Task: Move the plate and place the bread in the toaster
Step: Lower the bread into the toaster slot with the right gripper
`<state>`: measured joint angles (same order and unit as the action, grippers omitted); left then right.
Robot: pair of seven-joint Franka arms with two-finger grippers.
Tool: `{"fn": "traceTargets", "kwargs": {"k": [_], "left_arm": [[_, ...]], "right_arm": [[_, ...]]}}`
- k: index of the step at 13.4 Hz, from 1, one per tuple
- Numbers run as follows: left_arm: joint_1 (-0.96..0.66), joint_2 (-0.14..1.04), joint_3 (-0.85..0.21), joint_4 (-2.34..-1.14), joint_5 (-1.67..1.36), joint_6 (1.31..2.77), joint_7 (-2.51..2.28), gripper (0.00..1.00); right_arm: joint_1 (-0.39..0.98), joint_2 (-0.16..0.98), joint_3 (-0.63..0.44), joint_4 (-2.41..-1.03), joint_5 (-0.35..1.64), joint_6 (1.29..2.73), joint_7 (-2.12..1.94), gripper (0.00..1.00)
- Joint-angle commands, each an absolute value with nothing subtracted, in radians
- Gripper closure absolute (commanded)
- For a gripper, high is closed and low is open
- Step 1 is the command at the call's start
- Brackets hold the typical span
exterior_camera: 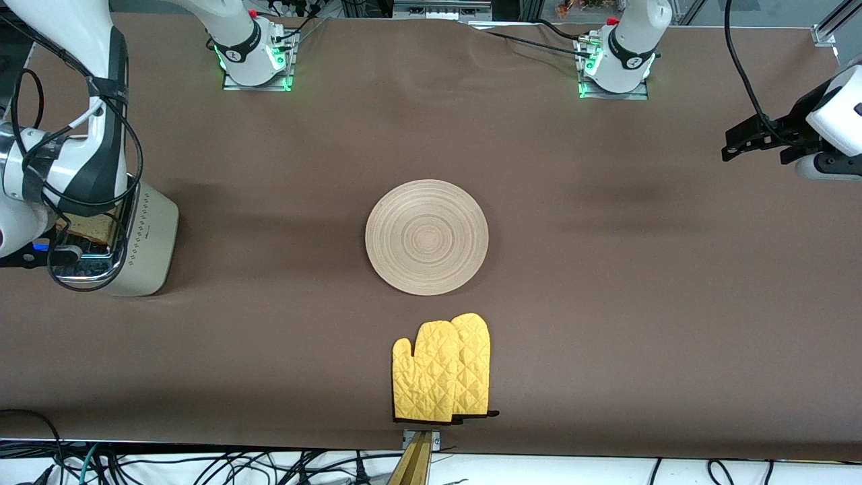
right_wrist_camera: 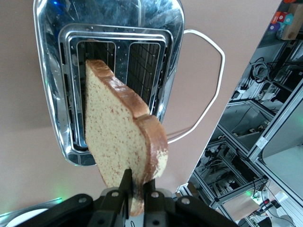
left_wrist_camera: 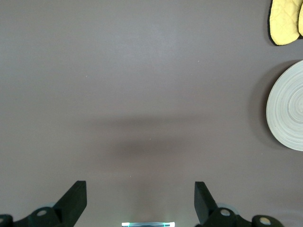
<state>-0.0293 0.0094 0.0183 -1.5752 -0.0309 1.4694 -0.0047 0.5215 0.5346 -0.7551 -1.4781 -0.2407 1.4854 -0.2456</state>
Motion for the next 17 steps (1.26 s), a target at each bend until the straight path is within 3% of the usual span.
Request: {"fn": "traceTargets", "kwargs": {"k": [1, 4, 5, 6, 7, 13, 17], "left_arm": [[-0.032, 0.002, 0.014, -1.582, -0.014, 1.462, -0.005, 0.00], [-0.032, 0.003, 0.014, -1.578, -0.014, 1.462, -0.005, 0.00], [-0.032, 0.005, 0.014, -1.578, -0.014, 1.462, -0.006, 0.00], [-0.032, 0.003, 0.014, -1.578, -0.014, 1.462, -0.006, 0.00], [-0.032, 0.005, 0.014, -1.578, -0.014, 1.462, -0.006, 0.00], [-0.034, 0.005, 0.012, -1.580, -0.014, 1.453, 0.006, 0.00], [-0.034, 0.005, 0.012, -1.578, -0.014, 1.453, 0.005, 0.00]], "right_arm": [[0.517, 0.545, -0.755, -1.483, -0.227, 1.503, -0.253, 1.00], [0.505, 0.592, -0.753, -1.483, -0.180, 1.555, -0.253, 1.00], [0.500, 0.600, -0.752, -1.483, -0.169, 1.558, -0.253, 0.74], [0.497, 0.603, -0.752, -1.483, -0.158, 1.566, -0.253, 0.21], [0.494, 0.603, -0.753, -1.480, -0.149, 1.569, -0.255, 0.01], [0.491, 0.589, -0.755, -1.349, -0.107, 1.556, -0.282, 0.00], [0.494, 0.574, -0.758, -1.278, 0.093, 1.555, -0.278, 0.00]]}}
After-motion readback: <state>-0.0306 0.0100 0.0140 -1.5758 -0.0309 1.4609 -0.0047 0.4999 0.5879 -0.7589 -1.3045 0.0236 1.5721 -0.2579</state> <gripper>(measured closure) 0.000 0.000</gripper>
